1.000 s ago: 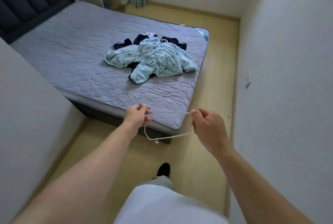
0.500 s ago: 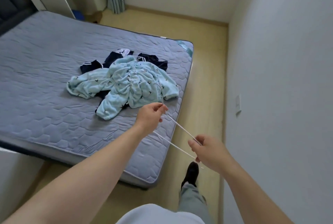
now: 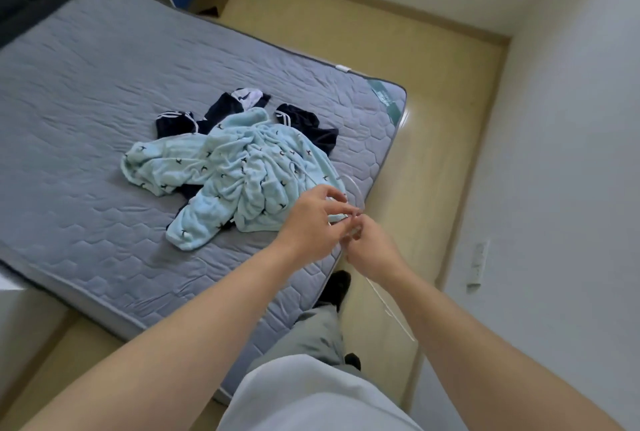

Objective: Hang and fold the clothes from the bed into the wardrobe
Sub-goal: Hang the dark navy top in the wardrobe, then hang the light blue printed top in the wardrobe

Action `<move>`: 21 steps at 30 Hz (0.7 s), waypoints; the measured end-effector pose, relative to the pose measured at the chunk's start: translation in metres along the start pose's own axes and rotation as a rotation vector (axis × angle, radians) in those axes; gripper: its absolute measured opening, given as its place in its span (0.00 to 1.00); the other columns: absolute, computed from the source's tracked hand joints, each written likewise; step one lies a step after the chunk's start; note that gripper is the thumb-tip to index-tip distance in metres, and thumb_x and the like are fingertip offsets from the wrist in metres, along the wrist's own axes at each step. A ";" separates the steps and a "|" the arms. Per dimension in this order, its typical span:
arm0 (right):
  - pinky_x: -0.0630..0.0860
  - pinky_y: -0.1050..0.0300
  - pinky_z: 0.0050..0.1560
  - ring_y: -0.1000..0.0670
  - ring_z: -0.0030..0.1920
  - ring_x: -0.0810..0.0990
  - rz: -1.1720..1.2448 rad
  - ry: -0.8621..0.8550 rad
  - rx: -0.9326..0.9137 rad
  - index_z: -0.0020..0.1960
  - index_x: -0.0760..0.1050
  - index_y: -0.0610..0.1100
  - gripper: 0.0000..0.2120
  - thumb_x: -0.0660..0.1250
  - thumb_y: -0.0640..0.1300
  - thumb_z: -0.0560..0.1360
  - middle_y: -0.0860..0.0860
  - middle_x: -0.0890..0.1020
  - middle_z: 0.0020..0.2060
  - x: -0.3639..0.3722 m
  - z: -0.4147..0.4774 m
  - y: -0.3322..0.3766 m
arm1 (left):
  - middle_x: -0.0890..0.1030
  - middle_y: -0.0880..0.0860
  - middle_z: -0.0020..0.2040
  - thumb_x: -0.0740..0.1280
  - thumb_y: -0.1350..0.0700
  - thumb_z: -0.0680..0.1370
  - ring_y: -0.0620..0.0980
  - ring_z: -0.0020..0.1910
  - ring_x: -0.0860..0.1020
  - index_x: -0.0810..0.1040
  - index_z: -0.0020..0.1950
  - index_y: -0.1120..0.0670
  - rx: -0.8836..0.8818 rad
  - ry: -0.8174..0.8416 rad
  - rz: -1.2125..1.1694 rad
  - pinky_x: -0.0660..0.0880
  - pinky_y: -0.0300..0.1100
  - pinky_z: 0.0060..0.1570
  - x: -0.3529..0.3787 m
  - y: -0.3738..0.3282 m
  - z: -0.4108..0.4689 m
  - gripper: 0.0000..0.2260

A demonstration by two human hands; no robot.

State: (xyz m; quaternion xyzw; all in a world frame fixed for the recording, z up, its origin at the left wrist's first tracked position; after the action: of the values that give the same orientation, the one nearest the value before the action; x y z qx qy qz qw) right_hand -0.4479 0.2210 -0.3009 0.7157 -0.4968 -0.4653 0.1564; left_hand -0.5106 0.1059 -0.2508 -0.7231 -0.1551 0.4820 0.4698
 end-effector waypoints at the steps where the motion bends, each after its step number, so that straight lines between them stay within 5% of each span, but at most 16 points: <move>1: 0.78 0.51 0.44 0.47 0.43 0.80 0.017 0.007 0.002 0.52 0.74 0.52 0.06 0.61 0.46 0.76 0.50 0.81 0.41 -0.006 0.022 0.003 | 0.77 0.48 0.53 0.76 0.56 0.74 0.47 0.55 0.75 0.87 0.53 0.52 0.024 -0.001 0.009 0.70 0.36 0.57 -0.002 0.004 0.018 0.08; 4: 0.80 0.42 0.51 0.41 0.45 0.82 0.073 0.014 0.096 0.43 0.73 0.49 0.03 0.64 0.45 0.76 0.46 0.81 0.41 -0.021 0.090 0.007 | 0.76 0.46 0.56 0.75 0.60 0.73 0.43 0.58 0.74 0.87 0.51 0.50 -0.010 -0.078 -0.035 0.69 0.33 0.59 -0.017 0.032 0.083 0.09; 7: 0.79 0.48 0.47 0.42 0.45 0.83 0.046 0.012 0.204 0.42 0.71 0.46 0.09 0.67 0.50 0.75 0.48 0.80 0.38 -0.030 0.163 0.003 | 0.76 0.42 0.52 0.68 0.64 0.73 0.40 0.45 0.76 0.85 0.44 0.47 -0.255 -0.292 -0.102 0.70 0.27 0.45 -0.038 0.102 0.156 0.12; 9: 0.77 0.52 0.42 0.42 0.43 0.83 0.030 0.052 0.262 0.42 0.71 0.44 0.14 0.65 0.55 0.75 0.48 0.77 0.36 -0.031 0.214 0.003 | 0.77 0.45 0.50 0.64 0.65 0.74 0.44 0.39 0.76 0.81 0.41 0.44 -0.492 -0.378 -0.117 0.73 0.36 0.41 -0.047 0.163 0.203 0.15; 13: 0.70 0.54 0.35 0.45 0.34 0.74 -0.001 0.057 0.284 0.37 0.67 0.44 0.22 0.60 0.60 0.80 0.48 0.74 0.31 -0.030 0.310 0.016 | 0.79 0.55 0.60 0.64 0.58 0.79 0.52 0.49 0.76 0.78 0.58 0.52 -0.934 -0.186 0.065 0.69 0.42 0.44 -0.041 0.286 0.274 0.09; 17: 0.67 0.52 0.35 0.42 0.32 0.72 -0.009 0.069 0.179 0.34 0.62 0.42 0.26 0.54 0.60 0.82 0.44 0.69 0.29 -0.021 0.388 0.022 | 0.75 0.60 0.67 0.65 0.51 0.81 0.60 0.59 0.77 0.73 0.68 0.60 -1.152 0.075 0.246 0.72 0.45 0.47 -0.015 0.371 0.312 0.19; 21: 0.68 0.53 0.37 0.36 0.41 0.79 0.056 0.114 0.196 0.39 0.65 0.33 0.31 0.52 0.61 0.82 0.45 0.72 0.31 -0.002 0.439 0.009 | 0.64 0.60 0.76 0.67 0.41 0.78 0.61 0.70 0.70 0.55 0.79 0.61 -1.363 -0.020 0.131 0.71 0.48 0.61 0.009 0.430 0.331 0.38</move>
State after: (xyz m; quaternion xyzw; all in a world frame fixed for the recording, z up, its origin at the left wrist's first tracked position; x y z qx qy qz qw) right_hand -0.8134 0.3232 -0.5211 0.7388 -0.5498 -0.3685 0.1268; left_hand -0.8832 0.0680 -0.6436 -0.8608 -0.3841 0.3108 -0.1220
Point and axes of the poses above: each hand's wrist, its own z-axis towards the middle knuckle, its own x-axis out of the palm, y = z × x, the point moved 4 cm from there along z, towards the middle knuckle
